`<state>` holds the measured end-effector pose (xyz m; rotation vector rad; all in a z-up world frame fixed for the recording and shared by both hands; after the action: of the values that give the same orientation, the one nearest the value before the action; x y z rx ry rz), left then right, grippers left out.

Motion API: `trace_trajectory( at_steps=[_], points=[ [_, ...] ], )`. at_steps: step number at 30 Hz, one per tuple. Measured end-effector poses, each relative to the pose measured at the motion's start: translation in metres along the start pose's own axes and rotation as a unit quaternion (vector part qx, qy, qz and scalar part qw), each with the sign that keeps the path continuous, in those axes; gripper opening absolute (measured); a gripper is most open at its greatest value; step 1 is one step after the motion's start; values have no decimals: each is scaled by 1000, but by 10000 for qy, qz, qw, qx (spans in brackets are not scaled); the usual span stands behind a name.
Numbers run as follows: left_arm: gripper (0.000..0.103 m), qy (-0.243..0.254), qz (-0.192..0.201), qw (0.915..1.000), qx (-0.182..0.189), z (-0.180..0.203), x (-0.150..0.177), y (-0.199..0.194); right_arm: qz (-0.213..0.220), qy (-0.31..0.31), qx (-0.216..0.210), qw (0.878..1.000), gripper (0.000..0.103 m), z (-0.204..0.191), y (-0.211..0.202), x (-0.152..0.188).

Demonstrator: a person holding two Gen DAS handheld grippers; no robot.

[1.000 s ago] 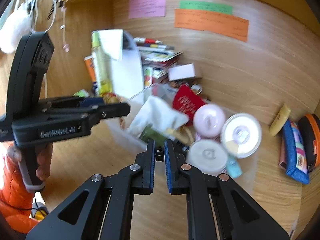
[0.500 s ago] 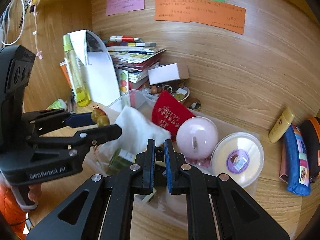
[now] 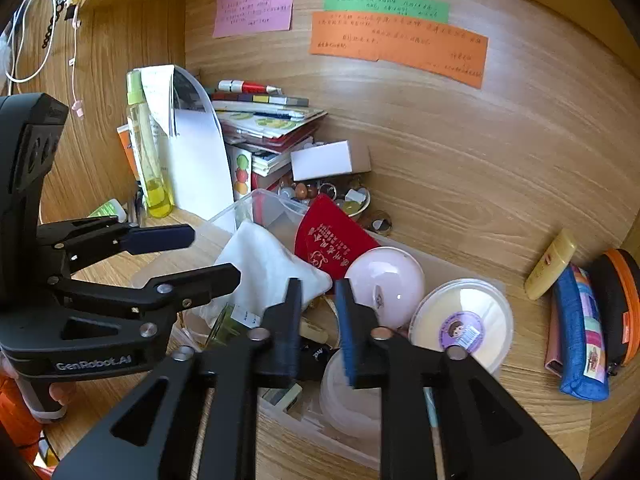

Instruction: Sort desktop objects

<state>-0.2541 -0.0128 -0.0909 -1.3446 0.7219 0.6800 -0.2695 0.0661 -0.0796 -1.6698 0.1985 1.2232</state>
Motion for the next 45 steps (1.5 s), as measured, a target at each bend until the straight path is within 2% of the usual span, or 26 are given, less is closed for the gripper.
trace_trajectory(
  at_steps=[3,4,7,9,12,17,22,26,31,34,40,45],
  points=[
    [74,-44,86,9999,-92,-2,-3,-7,73,-31,159,9998,35,1,-8,-1],
    [75,-61,107,9999,-89,-2,-3,-9,89,-34,203,9997,37,2,-10,-2],
    [77,-101,131,9998,-120,-3,-3,-16,194,22,340,9992,52,7,-21,-2],
    [83,-100,161,9997,-173,-3,-3,-20,291,24,425,9987,61,9,-29,-3],
    [95,-124,195,9993,-295,-5,-2,-29,417,-28,578,9975,66,10,-43,-4],
    [98,-175,308,9987,-374,-3,-1,-49,595,-110,804,9949,83,10,-66,-4],
    [100,-40,579,9968,-547,6,-1,-76,757,-141,904,9929,87,7,-90,-1],
    [101,22,740,9950,-672,12,2,-96,842,-71,962,9918,96,7,-107,5],
    [101,107,936,9917,-878,21,7,-117,967,38,976,9905,97,7,-130,15],
    [101,135,1065,9896,-954,28,10,-130,1033,106,985,9897,102,6,-143,21],
    [102,193,1179,9875,-1033,41,22,-143,1182,264,1042,9872,103,4,-159,31],
    [102,177,1102,9875,-1116,47,32,-140,1153,296,1041,9874,103,2,-161,42]
  ],
)
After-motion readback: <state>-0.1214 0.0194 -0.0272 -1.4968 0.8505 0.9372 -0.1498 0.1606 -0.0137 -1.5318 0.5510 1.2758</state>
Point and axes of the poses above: each gripper's, at about its wrist camera, not at the fingertips, and y roughly the way its jaws point, z to its right, x to its underside, the point moved 9 cm from there along y, roughly the way its jaws point, and after that the axes turned 5 degrees about -x, right-handed, at the moved point
